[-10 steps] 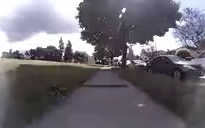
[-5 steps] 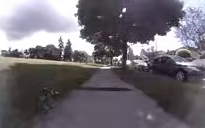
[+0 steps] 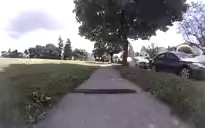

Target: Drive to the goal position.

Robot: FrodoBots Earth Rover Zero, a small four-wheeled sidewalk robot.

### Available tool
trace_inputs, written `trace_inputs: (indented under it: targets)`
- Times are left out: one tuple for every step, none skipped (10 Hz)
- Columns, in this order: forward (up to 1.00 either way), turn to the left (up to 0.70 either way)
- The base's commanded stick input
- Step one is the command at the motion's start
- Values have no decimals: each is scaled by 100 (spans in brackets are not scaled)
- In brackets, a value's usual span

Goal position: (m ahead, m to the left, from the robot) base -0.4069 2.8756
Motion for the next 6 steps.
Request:
trace_inputs:
  targets:
    - [70,0]
    - [70,0]
    - [70,0]
    - [70,0]
    - [70,0]
    - [70,0]
